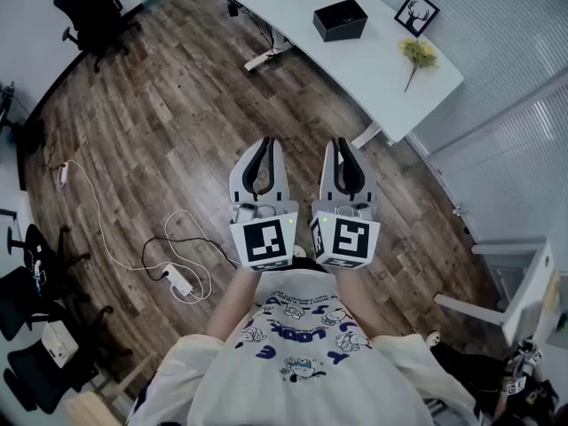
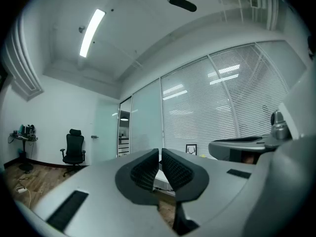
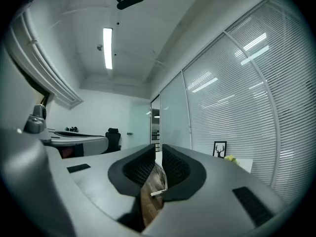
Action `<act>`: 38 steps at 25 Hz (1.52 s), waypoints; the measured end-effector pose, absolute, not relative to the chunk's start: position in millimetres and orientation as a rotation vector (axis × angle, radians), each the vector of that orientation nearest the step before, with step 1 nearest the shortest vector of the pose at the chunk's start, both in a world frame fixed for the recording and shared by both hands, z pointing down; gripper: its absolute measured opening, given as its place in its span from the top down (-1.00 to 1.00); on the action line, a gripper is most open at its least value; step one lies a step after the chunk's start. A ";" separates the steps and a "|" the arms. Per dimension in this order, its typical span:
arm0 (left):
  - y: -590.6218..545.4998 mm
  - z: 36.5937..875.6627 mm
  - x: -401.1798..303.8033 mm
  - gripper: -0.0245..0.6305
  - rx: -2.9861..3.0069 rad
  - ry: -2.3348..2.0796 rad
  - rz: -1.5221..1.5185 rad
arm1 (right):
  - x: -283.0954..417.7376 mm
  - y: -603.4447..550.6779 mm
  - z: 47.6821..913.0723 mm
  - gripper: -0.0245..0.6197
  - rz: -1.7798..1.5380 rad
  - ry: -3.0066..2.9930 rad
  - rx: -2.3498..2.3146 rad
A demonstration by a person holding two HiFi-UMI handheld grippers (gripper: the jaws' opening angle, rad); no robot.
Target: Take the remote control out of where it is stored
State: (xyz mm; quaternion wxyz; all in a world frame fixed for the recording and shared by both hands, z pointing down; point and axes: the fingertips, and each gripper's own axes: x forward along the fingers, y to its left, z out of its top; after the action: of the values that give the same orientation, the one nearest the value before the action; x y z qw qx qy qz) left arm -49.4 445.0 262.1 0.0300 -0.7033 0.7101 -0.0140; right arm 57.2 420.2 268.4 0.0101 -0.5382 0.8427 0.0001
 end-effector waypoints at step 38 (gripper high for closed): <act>282.5 284.6 -89.3 0.83 -2.256 2.163 -0.042 | 20.5 260.8 294.8 0.74 -0.028 2.619 -1.794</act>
State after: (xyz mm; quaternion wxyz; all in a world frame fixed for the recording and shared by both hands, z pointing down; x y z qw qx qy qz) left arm -89.3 282.5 284.6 0.0080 -0.7218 0.6919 -0.0134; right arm 20.5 260.8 294.8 -0.0167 -0.5649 0.8249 -0.0089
